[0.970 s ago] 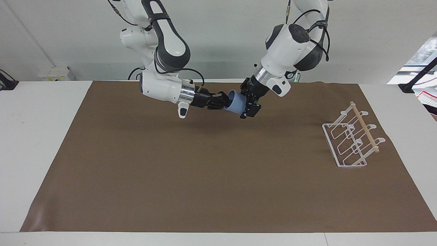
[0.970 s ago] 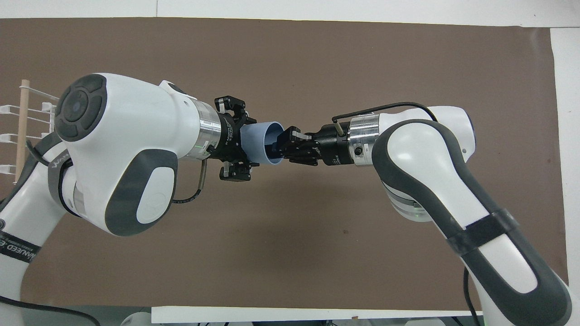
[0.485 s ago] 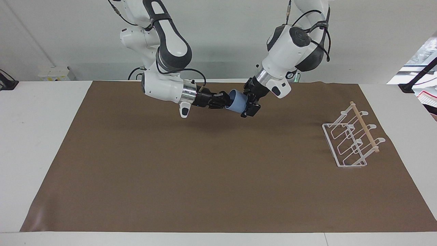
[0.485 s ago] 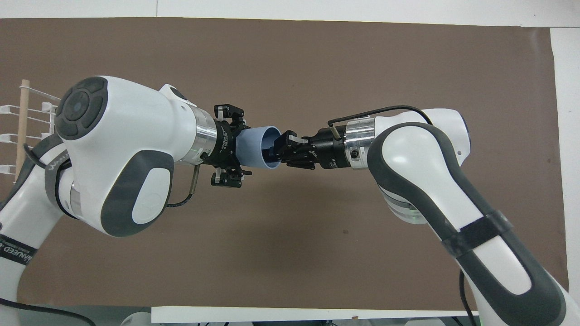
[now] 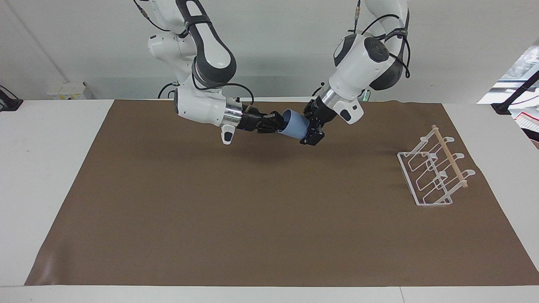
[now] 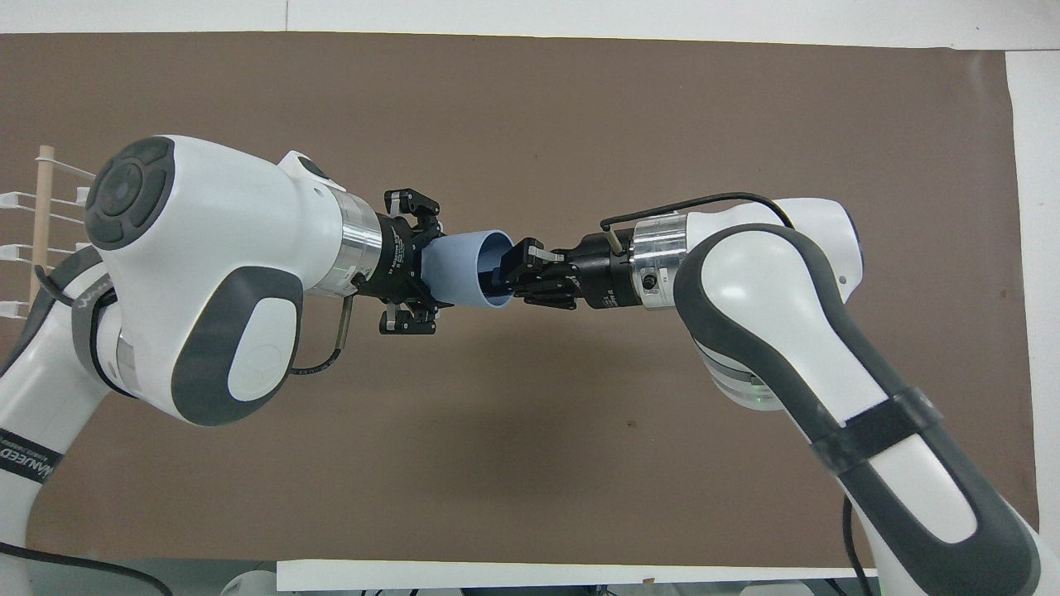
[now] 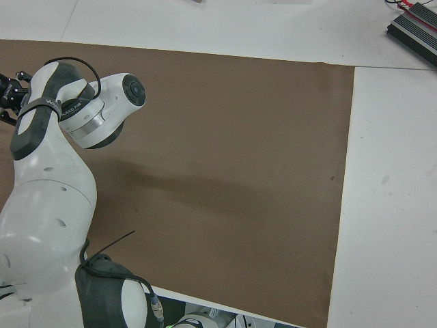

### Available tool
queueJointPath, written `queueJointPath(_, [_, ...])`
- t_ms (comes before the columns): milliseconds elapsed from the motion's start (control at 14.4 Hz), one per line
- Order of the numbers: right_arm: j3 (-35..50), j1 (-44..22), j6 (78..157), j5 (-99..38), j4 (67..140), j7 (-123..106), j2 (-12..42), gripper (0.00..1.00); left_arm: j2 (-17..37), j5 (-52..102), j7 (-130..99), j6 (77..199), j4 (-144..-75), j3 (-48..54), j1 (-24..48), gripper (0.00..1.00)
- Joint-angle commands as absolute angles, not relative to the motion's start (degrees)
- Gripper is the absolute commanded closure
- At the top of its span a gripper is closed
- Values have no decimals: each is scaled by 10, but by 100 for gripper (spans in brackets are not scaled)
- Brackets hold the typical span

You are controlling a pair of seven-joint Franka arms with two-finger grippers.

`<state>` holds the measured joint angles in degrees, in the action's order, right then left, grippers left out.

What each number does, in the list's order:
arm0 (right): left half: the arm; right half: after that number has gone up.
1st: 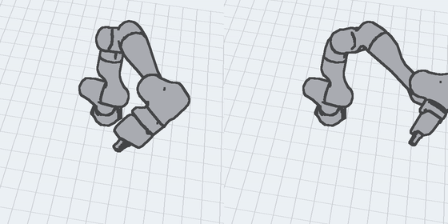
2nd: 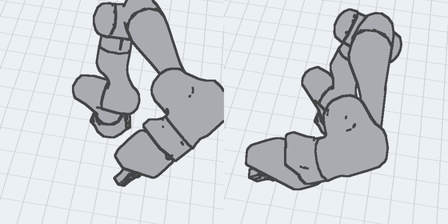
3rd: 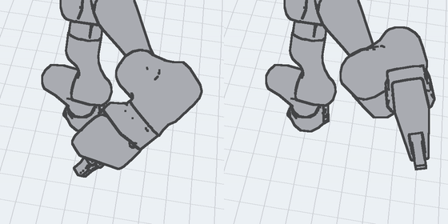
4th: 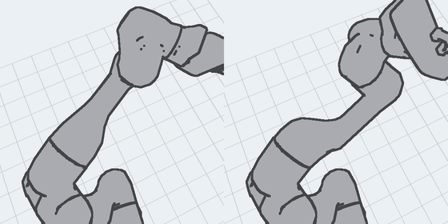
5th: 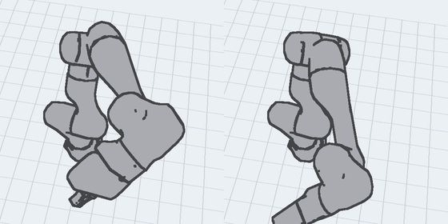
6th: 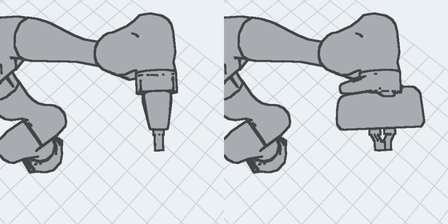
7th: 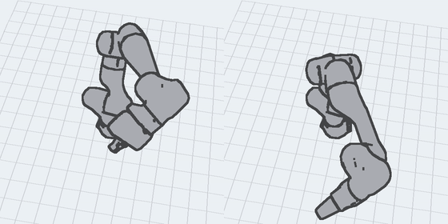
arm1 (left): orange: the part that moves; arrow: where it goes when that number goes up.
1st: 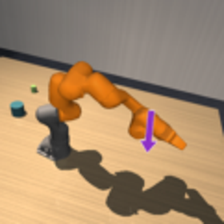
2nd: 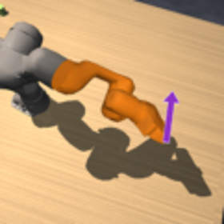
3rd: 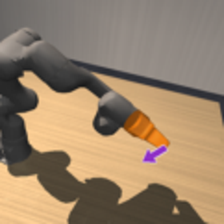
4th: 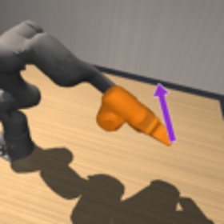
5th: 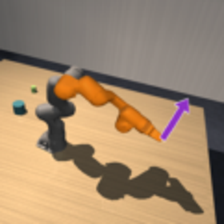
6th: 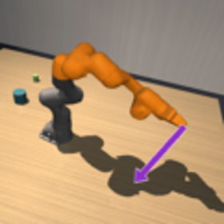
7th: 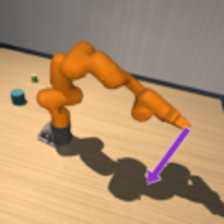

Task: Hang cup on cup holder
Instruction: 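Open the right gripper and withdraw it while the left gripper pulls cup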

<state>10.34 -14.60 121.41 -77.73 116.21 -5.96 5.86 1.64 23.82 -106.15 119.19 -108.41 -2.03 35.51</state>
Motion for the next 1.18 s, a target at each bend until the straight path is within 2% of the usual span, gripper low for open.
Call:
queueJointPath(0, [106,-144,1213,-791,1166,-51,50,96,2,251,-1051,1200,-1100,-19,358,100])
queueJointPath(69, [106,-144,1214,-791,1166,-50,50,76,3,250,-1051,1199,-1098,-19,357,100])
queueJointPath(139, [106,-143,1214,-791,1166,-48,50,6,4,250,-1050,1198,-1096,-20,356,100])
queueJointPath(208, [105,-142,1216,-791,1163,-47,50,0,4,250,-1051,1194,-1089,-20,354,100])
queueJointPath(347, [103,-135,1229,-783,1149,-50,55,1,4,250,-1054,1184,-1071,-25,352,100])
queueJointPath(554, [103,-133,1328,-778,1146,-49,52,0,5,236,-1053,1142,-1043,-26,317,100])
queueJointPath(762, [103,-138,1410,-768,1150,-50,55,1,5,150,-1043,1109,-1037,-26,282,100])
queueJointPath(970, [101,-122,1417,-701,1143,-51,65,0,5,27,-1021,1066,-1034,-26,252,100])
queueJointPath(1109, [100,-87,1398,-642,1141,-52,66,0,4,-83,-1015,1051,-1035,-26,239,100])
